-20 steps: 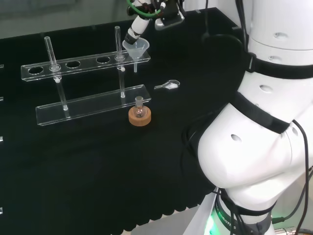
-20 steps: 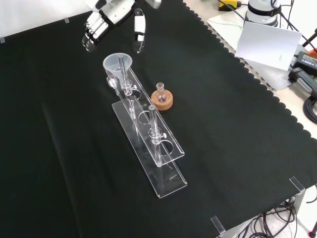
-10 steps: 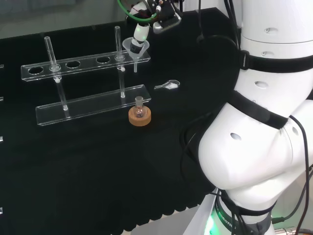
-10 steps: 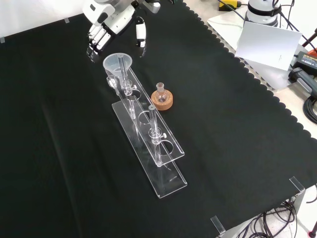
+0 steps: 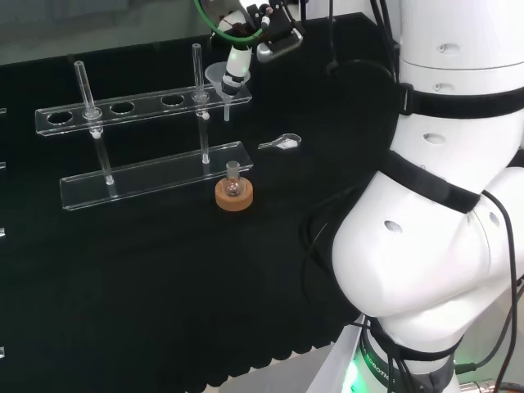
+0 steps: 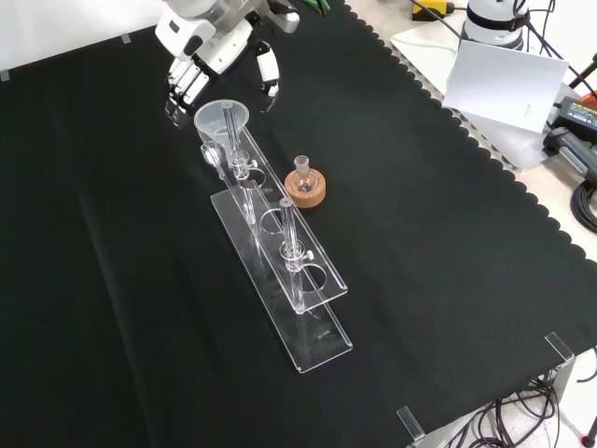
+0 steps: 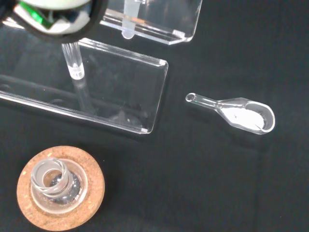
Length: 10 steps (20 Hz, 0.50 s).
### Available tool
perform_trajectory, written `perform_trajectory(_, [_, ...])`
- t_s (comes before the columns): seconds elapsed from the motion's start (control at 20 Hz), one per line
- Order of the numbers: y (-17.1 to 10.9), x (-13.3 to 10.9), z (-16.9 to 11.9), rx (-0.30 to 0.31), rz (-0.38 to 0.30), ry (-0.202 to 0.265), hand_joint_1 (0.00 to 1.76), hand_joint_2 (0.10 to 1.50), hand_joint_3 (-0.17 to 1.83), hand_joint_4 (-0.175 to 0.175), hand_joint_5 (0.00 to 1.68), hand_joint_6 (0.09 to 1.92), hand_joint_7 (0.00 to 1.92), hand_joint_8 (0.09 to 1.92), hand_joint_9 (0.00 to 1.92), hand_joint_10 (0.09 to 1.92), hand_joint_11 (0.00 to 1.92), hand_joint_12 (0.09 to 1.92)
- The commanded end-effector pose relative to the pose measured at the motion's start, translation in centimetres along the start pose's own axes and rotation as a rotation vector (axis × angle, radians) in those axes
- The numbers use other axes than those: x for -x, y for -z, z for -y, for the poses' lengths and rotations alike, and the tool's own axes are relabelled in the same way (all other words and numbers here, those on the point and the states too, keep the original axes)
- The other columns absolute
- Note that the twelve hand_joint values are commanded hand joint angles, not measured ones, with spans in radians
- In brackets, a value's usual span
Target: Pick up the funnel from the transparent funnel stand.
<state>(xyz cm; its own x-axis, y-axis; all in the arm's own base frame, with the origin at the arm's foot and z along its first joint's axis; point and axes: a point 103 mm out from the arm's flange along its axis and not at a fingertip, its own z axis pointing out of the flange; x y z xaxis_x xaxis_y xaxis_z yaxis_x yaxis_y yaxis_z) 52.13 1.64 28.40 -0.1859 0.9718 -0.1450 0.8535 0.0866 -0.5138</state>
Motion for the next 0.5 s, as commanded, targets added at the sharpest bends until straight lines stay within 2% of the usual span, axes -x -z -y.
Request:
perform_trajectory(0.05, [-0.6, -0.1, -0.7, -0.036, 0.004, 0.013, 0.82, 0.5, 0.68, 0.014, 0.06, 0.09, 0.0, 0.3, 0.01, 0.9, 0.19, 1.56])
perform_trajectory(0.35, [-0.9, -0.3, -1.3, -0.029, 0.011, 0.018, 0.81, 0.5, 0.68, 0.013, 0.05, 0.09, 0.0, 0.19, 0.0, 0.81, 0.12, 1.57])
perform_trajectory(0.5, [-1.2, 0.8, -1.1, -0.02, 0.009, 0.021, 0.81, 0.5, 0.67, 0.013, 0.05, 0.09, 0.0, 0.15, 0.0, 0.74, 0.08, 1.58])
